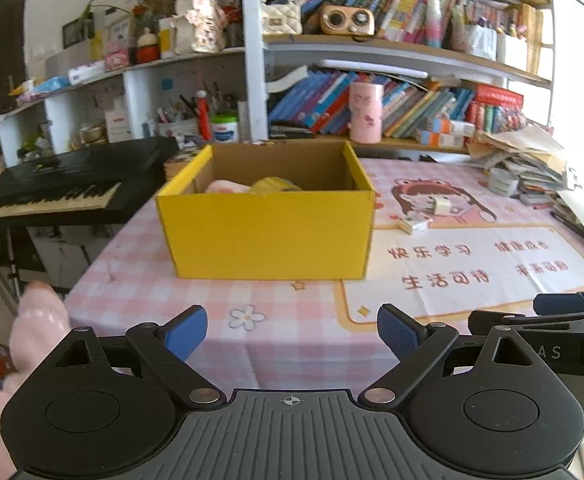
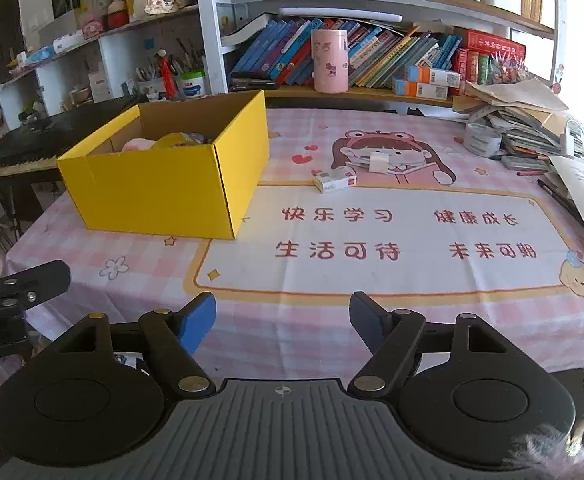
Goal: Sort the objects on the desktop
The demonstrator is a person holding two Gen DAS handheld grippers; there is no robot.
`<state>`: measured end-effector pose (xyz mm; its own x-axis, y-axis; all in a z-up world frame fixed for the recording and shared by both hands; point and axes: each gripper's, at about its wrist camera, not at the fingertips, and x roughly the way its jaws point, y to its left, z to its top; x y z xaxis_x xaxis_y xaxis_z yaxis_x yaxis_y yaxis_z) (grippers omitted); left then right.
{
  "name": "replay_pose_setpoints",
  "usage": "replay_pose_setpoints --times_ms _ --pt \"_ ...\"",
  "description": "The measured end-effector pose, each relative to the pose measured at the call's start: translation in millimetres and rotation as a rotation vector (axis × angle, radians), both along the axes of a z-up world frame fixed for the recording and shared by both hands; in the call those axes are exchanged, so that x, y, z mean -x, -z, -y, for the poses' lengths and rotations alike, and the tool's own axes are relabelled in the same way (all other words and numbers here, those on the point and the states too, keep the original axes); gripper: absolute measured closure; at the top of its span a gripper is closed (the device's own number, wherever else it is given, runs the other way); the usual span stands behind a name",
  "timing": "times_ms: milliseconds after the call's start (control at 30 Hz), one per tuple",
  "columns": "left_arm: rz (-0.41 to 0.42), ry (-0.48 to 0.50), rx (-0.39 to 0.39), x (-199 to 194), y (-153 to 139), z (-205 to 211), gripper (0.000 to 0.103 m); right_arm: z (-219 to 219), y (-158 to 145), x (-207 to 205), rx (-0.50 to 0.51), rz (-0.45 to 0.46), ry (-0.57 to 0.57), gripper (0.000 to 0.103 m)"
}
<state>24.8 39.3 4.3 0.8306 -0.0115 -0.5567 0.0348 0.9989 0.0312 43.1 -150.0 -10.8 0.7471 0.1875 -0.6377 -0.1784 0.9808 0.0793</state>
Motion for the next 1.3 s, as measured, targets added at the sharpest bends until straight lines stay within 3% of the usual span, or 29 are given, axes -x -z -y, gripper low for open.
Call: replay_pose_setpoints --times_ms 500,933,1300 --pt "-0.044 0.156 0.003 -17 14 34 0.009 29 10 10 0.028 -0.052 0.122 0.025" --pt "-0.052 0.254 -0.028 -51 15 78 0.008 63 9 -23 0.041 -0.055 0.175 0.024" --pt "-0.081 0.32 0.011 -83 22 110 0.009 85 9 -50 0.081 -0.061 0.184 0.023"
